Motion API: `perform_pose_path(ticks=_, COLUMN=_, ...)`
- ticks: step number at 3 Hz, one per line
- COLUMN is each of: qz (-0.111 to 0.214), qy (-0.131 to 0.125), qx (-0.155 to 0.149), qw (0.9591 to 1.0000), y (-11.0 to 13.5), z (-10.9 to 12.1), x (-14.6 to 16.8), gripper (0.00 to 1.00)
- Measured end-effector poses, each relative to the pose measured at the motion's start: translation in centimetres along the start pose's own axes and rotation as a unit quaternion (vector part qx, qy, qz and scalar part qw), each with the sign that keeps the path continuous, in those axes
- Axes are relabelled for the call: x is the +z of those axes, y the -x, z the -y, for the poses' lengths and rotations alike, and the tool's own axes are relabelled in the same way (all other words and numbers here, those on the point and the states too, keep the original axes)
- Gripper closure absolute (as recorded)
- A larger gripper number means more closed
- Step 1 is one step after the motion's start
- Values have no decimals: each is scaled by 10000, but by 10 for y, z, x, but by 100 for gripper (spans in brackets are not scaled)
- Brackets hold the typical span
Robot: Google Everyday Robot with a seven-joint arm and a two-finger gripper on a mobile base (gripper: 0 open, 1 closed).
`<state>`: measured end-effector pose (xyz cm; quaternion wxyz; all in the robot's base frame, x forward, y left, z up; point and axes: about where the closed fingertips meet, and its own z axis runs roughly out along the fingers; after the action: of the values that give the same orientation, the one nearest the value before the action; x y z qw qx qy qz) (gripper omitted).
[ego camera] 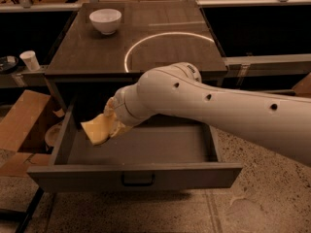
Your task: Pick sponge from top drawer and place on counter
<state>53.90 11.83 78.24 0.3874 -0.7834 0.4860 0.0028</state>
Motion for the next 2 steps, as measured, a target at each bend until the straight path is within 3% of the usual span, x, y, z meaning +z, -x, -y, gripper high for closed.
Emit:
perform_pose_path(ticks=1, qz=-213, qy=-332, qx=-138, qw=9991, y=-18, z=40, x=2, gripper=100)
perform_pose_path(ticks=2, qz=-348, qy=-646, qx=-256, qw=9970, y=-37, z=100, x=2, gripper=100)
